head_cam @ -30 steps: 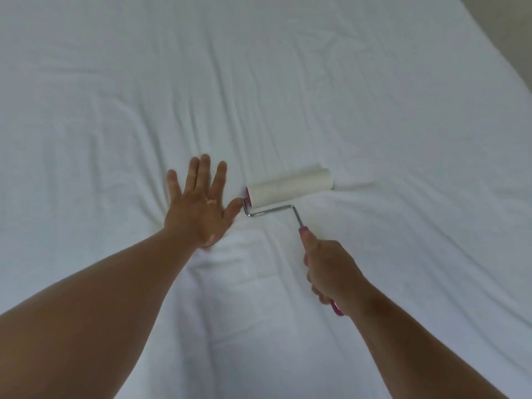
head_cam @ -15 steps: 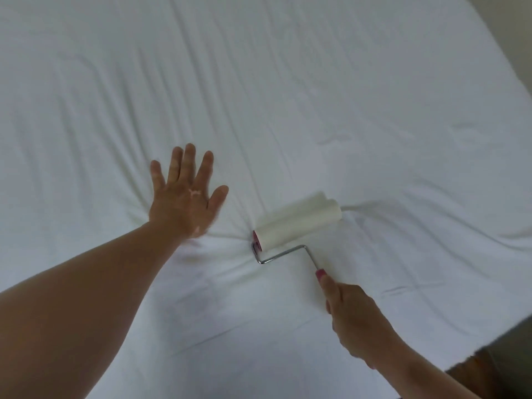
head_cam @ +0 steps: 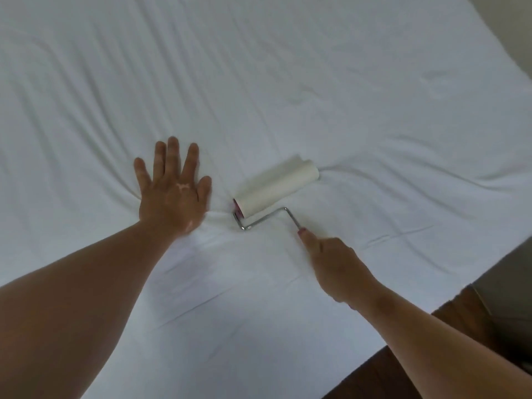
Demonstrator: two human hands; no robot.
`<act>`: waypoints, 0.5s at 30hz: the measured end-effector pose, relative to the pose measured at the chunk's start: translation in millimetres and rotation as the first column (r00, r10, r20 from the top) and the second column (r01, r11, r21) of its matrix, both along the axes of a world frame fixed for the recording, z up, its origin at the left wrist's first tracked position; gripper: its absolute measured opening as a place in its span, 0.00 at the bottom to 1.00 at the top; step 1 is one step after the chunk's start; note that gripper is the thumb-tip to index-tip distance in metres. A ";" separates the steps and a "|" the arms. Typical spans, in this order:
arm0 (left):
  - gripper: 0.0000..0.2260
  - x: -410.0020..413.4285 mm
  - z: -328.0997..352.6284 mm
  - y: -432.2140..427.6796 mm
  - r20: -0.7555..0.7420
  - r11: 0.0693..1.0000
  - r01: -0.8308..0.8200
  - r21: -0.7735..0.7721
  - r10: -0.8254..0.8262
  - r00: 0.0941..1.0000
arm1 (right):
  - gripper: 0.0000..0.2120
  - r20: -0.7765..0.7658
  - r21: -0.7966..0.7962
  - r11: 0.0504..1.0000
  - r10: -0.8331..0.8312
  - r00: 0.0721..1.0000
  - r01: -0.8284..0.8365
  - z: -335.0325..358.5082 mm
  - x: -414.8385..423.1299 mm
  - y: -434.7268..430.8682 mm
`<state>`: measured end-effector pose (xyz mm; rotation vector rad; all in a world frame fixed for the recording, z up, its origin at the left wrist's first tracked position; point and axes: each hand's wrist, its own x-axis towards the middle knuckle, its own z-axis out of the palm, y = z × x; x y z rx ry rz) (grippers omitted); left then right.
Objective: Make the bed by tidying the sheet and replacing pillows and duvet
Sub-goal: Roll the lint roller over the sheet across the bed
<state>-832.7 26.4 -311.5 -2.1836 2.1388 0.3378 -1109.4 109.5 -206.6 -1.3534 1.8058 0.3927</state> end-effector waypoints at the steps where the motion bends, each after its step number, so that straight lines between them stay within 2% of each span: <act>1: 0.30 -2.6 -0.1 4.9 -0.003 1.000 -0.001 0.007 0.001 1.000 | 0.24 -0.032 0.018 0.998 0.057 0.998 -0.056 3.7 -14.4 28.5; 3: 0.31 -10.4 0.3 13.2 -0.003 1.000 0.000 0.011 0.000 1.000 | 0.31 -0.059 0.027 0.996 0.091 0.994 -0.090 7.1 -31.9 65.7; 6: 0.32 -25.3 1.2 22.6 -0.003 1.000 -0.021 0.021 0.021 1.000 | 0.33 -0.079 0.096 0.993 0.074 0.994 -0.066 11.6 -35.3 80.3; 9: 0.32 -37.4 1.0 29.1 0.017 1.000 -0.020 0.020 0.020 1.000 | 0.32 -0.052 0.001 0.987 0.160 0.986 -0.160 1.0 -24.4 47.7; 11: 0.31 -40.3 1.1 32.9 0.022 1.000 -0.016 0.011 0.016 1.000 | 0.32 -0.075 -0.103 0.982 0.152 0.985 -0.160 -16.4 -13.0 11.5; 13: 0.31 -40.7 1.0 34.9 0.037 1.000 -0.012 0.004 0.011 0.999 | 0.33 -0.060 -0.137 0.972 0.185 0.981 -0.192 -29.4 -5.1 -7.0; 15: 0.30 -40.5 3.4 37.8 0.048 1.000 -0.006 0.020 0.005 0.999 | 0.34 -0.069 -0.129 0.962 0.235 0.969 -0.243 -25.8 -8.9 10.7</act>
